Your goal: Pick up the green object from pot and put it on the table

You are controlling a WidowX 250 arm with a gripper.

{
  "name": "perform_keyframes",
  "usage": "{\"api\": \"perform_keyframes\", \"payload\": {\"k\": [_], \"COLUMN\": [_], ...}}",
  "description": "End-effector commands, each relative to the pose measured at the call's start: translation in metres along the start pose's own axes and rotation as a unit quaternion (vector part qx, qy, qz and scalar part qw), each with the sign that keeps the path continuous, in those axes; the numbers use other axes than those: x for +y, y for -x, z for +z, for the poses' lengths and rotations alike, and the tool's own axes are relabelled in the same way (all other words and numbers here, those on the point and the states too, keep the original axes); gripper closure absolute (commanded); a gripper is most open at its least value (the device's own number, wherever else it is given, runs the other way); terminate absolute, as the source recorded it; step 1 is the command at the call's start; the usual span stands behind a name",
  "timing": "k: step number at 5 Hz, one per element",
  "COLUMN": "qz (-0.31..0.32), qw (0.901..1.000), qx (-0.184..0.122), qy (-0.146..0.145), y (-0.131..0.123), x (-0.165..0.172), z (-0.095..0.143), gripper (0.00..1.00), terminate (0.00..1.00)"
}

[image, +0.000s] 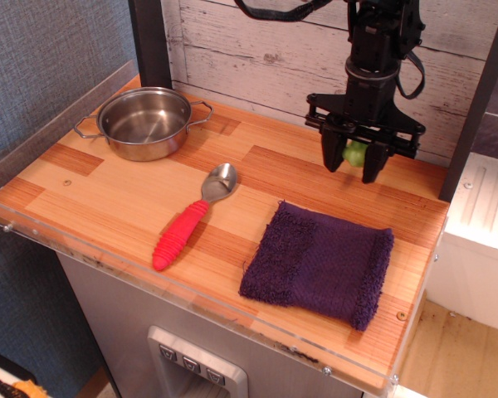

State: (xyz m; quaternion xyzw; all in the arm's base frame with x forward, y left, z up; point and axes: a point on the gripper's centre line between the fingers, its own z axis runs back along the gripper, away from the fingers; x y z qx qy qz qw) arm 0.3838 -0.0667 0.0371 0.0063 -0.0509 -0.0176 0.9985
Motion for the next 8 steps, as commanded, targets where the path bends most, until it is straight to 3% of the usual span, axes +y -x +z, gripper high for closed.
{"api": "perform_keyframes", "payload": {"k": [1, 2, 3, 4, 6, 7, 8], "qz": [0.023, 0.019, 0.017, 0.013, -0.006, -0.006, -0.006], "qw": [0.9997, 0.9997, 0.9995, 0.9995, 0.9997, 0.9997, 0.9997], "qx": [-0.005, -0.012, -0.025, -0.024, -0.002, -0.002, -0.002], "qy": [0.001, 0.010, 0.008, 0.014, 0.022, 0.022, 0.022], "y": [0.014, 0.029, 0.070, 0.104, 0.131, 0.131, 0.131], "x": [0.014, 0.023, 0.032, 0.043, 0.054, 0.054, 0.054], "z": [0.019, 0.033, 0.054, 0.059, 0.049, 0.049, 0.049], "gripper": [0.00, 0.00, 0.00, 0.00, 0.00, 0.00, 0.00], "terminate": [0.00, 0.00, 0.00, 0.00, 0.00, 0.00, 1.00]}}
